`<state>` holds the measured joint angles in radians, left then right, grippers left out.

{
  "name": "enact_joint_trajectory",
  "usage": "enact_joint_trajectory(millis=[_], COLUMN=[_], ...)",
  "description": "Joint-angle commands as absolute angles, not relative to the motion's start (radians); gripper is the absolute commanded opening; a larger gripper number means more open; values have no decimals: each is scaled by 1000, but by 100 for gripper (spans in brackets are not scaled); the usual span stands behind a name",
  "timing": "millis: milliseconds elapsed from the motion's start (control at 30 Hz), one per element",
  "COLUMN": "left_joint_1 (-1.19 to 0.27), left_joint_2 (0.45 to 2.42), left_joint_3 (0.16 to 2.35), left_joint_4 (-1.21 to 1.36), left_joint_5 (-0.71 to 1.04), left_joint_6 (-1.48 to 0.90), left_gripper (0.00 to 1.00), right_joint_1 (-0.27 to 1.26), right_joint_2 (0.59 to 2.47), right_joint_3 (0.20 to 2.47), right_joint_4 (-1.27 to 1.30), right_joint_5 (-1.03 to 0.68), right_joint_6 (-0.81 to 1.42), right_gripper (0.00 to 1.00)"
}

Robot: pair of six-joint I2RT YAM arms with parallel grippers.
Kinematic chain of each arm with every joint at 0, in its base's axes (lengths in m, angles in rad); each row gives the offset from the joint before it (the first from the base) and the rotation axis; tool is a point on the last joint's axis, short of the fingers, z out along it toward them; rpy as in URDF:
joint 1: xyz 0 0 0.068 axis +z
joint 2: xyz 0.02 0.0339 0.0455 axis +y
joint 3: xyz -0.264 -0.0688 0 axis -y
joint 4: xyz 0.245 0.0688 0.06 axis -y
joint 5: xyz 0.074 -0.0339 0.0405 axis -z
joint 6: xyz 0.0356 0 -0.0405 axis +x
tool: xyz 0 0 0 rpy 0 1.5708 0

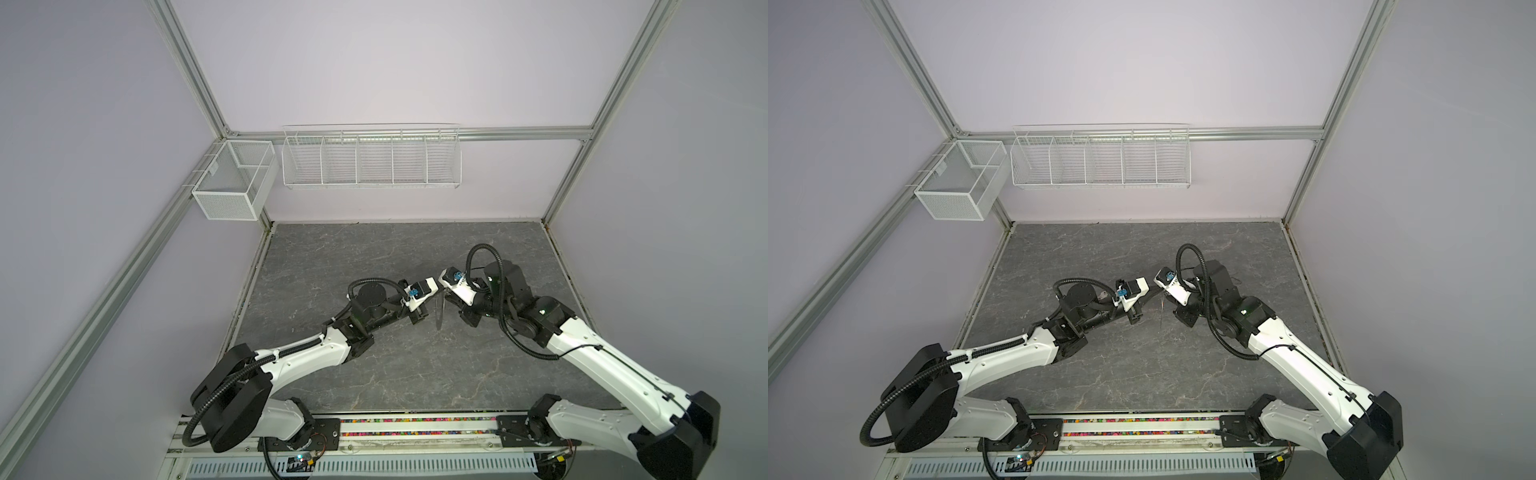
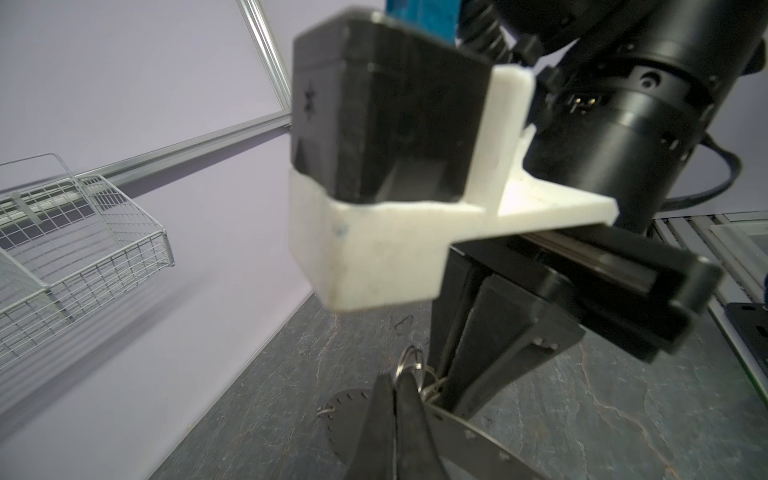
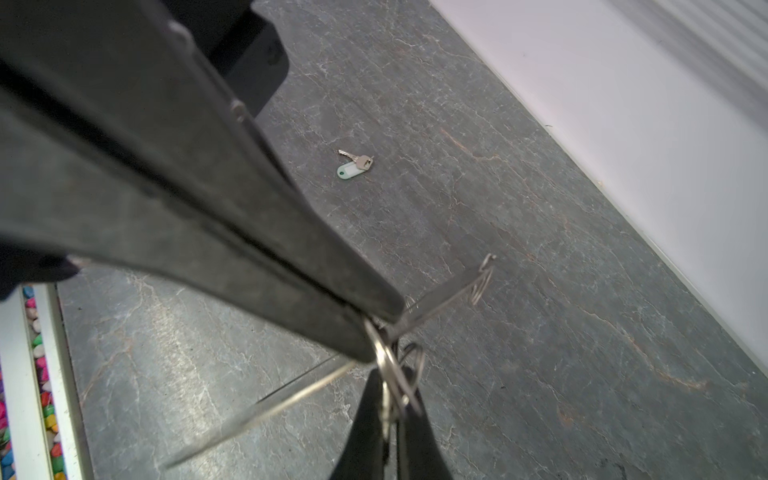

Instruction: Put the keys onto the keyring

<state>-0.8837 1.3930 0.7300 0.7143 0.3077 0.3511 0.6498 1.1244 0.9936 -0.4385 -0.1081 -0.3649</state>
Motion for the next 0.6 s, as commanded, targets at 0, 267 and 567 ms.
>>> enact_joint_trajectory(millis=[0,267,567], left_joint_1=[-889,-889,-846], left_joint_2=[1407,1418,1395], left_joint_3=[729,729,734], left_joint_4=[860,865,820], left_joint_5=[245,200,429], left_joint_6=[332,362,313], left_gripper=[0,0,0], right_joint_1=[666,690,673], right_joint_2=[1132,1137,1046], right_joint_3=[1008,994,969], right_joint_4=[-414,-400,-403], right_joint_5=[-97,-12,-24], right_joint_6=[-331,-356,-442], right_gripper=[7,7,30])
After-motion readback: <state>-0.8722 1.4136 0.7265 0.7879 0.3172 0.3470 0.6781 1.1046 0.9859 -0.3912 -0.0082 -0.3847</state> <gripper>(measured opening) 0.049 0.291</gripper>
